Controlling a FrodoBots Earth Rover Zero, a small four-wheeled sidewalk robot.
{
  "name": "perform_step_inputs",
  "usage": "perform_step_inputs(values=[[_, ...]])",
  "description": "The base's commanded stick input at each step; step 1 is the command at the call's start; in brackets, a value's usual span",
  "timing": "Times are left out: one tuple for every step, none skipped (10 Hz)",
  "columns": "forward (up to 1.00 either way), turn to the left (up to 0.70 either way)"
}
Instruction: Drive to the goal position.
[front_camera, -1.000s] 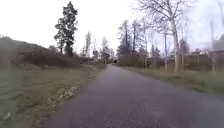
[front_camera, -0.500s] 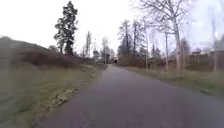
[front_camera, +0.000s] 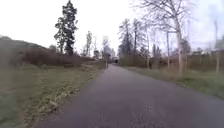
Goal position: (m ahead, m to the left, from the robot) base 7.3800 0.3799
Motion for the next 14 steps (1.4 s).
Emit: perform_step_inputs(values=[[0.7,0.0],[0.7,0.0],[0.7,0.0],[0.7,0.0],[0.7,0.0],[0.7,0.0],[0.7,0.0],[0.7,0.0],[0.7,0.0],[0.7,0.0],[0.7,0.0],[0.7,0.0],[0.7,0.0],[0.7,0.0]])
